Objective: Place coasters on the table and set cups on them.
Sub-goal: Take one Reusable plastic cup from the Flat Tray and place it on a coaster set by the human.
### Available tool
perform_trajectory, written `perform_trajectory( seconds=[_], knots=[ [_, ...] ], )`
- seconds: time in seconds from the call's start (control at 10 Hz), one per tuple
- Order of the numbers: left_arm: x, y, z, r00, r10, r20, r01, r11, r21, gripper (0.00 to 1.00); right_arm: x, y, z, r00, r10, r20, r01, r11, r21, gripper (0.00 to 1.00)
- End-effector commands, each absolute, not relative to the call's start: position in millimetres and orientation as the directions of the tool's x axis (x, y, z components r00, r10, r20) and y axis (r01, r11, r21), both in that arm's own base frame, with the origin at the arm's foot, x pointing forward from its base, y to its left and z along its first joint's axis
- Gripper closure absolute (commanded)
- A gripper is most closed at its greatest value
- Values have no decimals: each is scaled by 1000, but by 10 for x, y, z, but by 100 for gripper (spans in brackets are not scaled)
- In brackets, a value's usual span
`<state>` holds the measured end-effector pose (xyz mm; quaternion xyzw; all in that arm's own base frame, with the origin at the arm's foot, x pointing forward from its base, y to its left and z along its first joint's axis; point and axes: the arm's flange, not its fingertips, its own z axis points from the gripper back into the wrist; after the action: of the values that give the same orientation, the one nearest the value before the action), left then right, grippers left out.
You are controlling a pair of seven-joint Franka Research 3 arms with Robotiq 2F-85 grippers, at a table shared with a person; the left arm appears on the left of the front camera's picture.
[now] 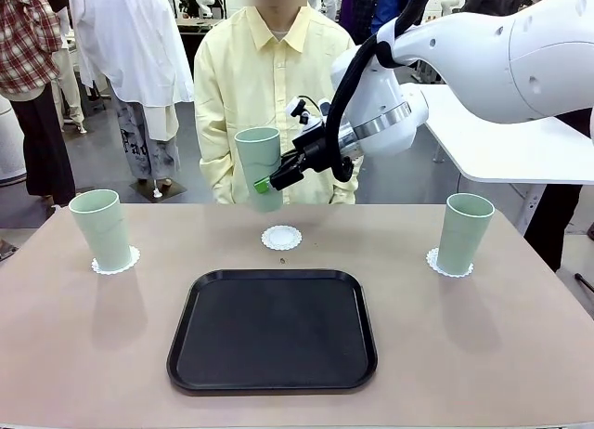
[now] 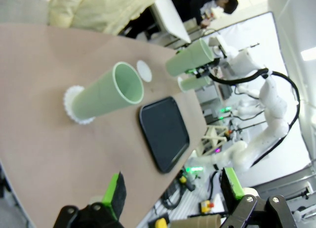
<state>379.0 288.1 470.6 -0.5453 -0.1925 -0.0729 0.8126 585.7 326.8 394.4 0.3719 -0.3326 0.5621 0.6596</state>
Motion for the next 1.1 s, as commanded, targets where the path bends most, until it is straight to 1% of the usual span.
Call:
perform_trajectory(
  seconds=[0.0, 0.2, 0.4, 0.6, 0.8, 1.0],
  knots=[
    [3779, 2882, 4727, 913, 93, 397, 333, 391, -858, 0, 6002, 3201, 3839, 74, 403, 912, -997, 33, 67, 18],
    [3779, 2882, 4727, 913, 93, 397, 333, 391, -858, 0, 6278, 3096, 3613, 43, 344, 938, -999, -2, 46, 18],
    [3779, 2882, 4727, 913, 93, 397, 333, 391, -858, 0, 6419, 3043, 3432, 18, 291, 956, -998, -52, 35, 18],
    [3779, 2882, 4727, 913, 93, 397, 333, 391, -858, 0, 6488, 3023, 3305, 2, 275, 961, -995, -97, 29, 18],
    [3779, 2882, 4727, 913, 93, 397, 333, 391, -858, 0, 6542, 2975, 3186, 23, 281, 959, -995, -87, 50, 18],
    [3779, 2882, 4727, 913, 93, 397, 333, 391, -858, 0, 6583, 2899, 3106, 42, 301, 953, -997, -45, 58, 18]
  ],
)
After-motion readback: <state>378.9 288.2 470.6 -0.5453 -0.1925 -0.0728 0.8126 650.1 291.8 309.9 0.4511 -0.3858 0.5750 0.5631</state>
